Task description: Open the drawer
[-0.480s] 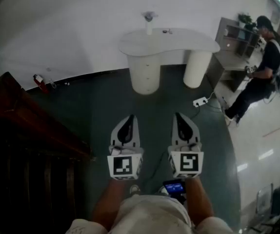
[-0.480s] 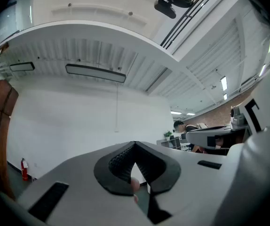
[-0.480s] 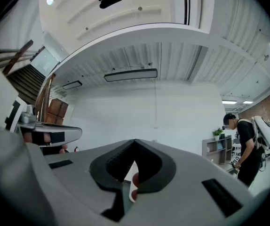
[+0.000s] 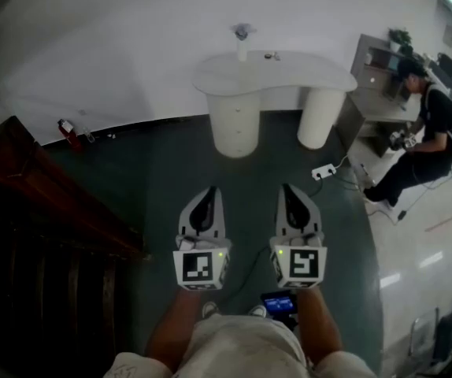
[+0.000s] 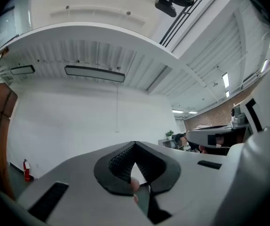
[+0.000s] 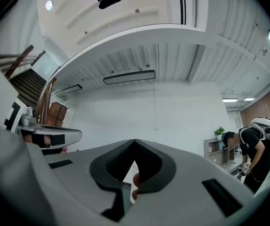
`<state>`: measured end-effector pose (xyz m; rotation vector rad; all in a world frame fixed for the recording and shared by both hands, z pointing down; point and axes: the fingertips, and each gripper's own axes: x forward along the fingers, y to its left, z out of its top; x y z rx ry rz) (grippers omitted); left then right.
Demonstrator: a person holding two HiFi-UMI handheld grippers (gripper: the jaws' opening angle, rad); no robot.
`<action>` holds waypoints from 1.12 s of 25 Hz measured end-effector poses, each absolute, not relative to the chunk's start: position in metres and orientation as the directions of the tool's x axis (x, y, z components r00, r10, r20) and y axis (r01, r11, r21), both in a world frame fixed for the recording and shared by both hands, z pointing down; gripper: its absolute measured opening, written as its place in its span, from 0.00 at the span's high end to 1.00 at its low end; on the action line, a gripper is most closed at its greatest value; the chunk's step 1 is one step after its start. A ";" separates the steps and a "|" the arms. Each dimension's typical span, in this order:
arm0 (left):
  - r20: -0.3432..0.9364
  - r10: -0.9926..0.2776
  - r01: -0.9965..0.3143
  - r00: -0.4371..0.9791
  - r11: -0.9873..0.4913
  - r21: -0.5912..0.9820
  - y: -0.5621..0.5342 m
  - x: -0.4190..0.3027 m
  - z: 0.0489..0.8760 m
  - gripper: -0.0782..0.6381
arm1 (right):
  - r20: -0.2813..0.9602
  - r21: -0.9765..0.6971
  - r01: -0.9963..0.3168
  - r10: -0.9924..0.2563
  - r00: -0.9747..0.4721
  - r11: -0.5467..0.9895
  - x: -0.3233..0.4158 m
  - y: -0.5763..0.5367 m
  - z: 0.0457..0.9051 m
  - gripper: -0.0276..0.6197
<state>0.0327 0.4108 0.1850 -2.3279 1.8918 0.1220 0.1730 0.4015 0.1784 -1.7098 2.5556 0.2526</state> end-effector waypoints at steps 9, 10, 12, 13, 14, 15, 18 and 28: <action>-0.133 -0.976 -0.985 0.171 -0.165 -0.060 0.400 0.059 0.190 0.90 | -0.115 0.080 -0.906 -0.899 -0.422 0.415 0.201 0.386 0.194 0.95; -0.134 -0.977 -0.985 0.169 -0.161 -0.062 0.397 0.060 0.191 0.90 | -0.113 0.078 -0.906 -0.899 -0.423 0.416 0.202 0.384 0.196 0.95; -0.131 -0.977 -0.985 0.166 -0.159 -0.063 0.390 0.061 0.193 0.90 | -0.113 0.076 -0.905 -0.899 -0.424 0.418 0.202 0.376 0.197 0.95; -0.128 -0.978 -0.985 0.165 -0.158 -0.061 0.385 0.060 0.195 0.90 | -0.113 0.076 -0.905 -0.898 -0.425 0.419 0.200 0.371 0.197 0.95; -0.125 -0.978 -0.986 0.165 -0.158 -0.059 0.378 0.059 0.196 0.90 | -0.112 0.077 -0.904 -0.898 -0.426 0.420 0.198 0.365 0.198 0.95; -0.126 -0.978 -0.986 0.165 -0.159 -0.057 0.371 0.058 0.197 0.90 | -0.112 0.078 -0.904 -0.897 -0.427 0.420 0.195 0.359 0.198 0.95; -0.146 -0.974 -0.985 0.171 -0.164 -0.060 0.348 0.050 0.198 0.90 | -0.126 0.094 -0.907 -0.898 -0.421 0.411 0.185 0.338 0.198 0.95; -0.186 -0.963 -0.981 0.195 -0.194 -0.024 0.249 -0.031 0.201 0.90 | -0.131 0.139 -0.918 -0.912 -0.389 0.372 0.099 0.242 0.199 0.95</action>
